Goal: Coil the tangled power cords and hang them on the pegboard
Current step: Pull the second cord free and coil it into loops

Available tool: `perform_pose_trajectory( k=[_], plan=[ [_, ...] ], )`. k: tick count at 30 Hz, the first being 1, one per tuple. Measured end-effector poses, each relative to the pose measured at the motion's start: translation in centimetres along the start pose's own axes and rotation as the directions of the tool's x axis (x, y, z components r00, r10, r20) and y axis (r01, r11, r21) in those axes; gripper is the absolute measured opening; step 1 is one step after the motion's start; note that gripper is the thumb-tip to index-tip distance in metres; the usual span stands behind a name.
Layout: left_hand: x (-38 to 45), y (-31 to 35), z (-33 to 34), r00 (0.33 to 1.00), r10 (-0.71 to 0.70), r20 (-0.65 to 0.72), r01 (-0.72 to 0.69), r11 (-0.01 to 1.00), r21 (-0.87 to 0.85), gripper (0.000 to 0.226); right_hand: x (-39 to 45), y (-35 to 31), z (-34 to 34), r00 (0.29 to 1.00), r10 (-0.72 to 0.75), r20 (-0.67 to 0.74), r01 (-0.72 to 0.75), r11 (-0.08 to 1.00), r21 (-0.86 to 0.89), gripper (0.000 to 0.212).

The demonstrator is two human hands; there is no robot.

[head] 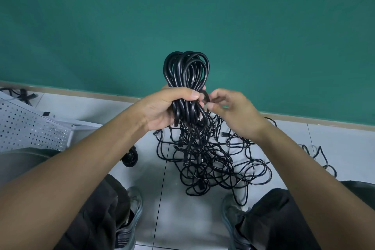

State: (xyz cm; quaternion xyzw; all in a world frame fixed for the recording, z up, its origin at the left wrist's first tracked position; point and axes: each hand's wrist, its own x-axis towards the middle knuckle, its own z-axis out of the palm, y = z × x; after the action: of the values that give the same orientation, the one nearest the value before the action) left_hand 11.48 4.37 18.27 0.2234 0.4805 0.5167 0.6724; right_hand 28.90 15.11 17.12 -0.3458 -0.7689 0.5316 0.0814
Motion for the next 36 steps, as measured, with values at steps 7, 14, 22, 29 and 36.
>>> perform_pose_trajectory(
  k=[7, 14, 22, 29, 36],
  plan=[
    [0.0, 0.8, -0.7, 0.998, 0.001, -0.065, 0.001, 0.999, 0.032, 0.011, -0.5, -0.4, 0.5, 0.983, 0.077, -0.169, -0.047, 0.984, 0.174, 0.010],
    [0.2, 0.1, 0.4, 0.987, -0.031, -0.159, 0.047, 0.994, 0.096, 0.040, -0.8, -2.7, -0.6, 0.940, 0.117, -0.320, 0.025, 0.913, 0.406, 0.014],
    [0.3, -0.3, 1.0, 0.996, -0.062, -0.065, 0.073, 0.979, 0.188, 0.012, -0.7, -3.6, 0.0, 0.917, 0.090, -0.388, 0.089, 0.904, 0.419, 0.010],
    [0.4, -0.5, 0.8, 1.000, 0.011, 0.002, -0.011, 0.970, 0.245, 0.057, -0.9, -3.9, -0.2, 0.889, 0.052, -0.455, 0.127, 0.926, 0.355, 0.008],
    [0.4, -0.7, 1.2, 0.991, 0.113, -0.071, -0.082, 0.936, 0.344, 0.038, -0.7, -3.7, -0.8, 0.885, 0.145, -0.443, 0.022, 0.937, 0.350, 0.015]
  ],
)
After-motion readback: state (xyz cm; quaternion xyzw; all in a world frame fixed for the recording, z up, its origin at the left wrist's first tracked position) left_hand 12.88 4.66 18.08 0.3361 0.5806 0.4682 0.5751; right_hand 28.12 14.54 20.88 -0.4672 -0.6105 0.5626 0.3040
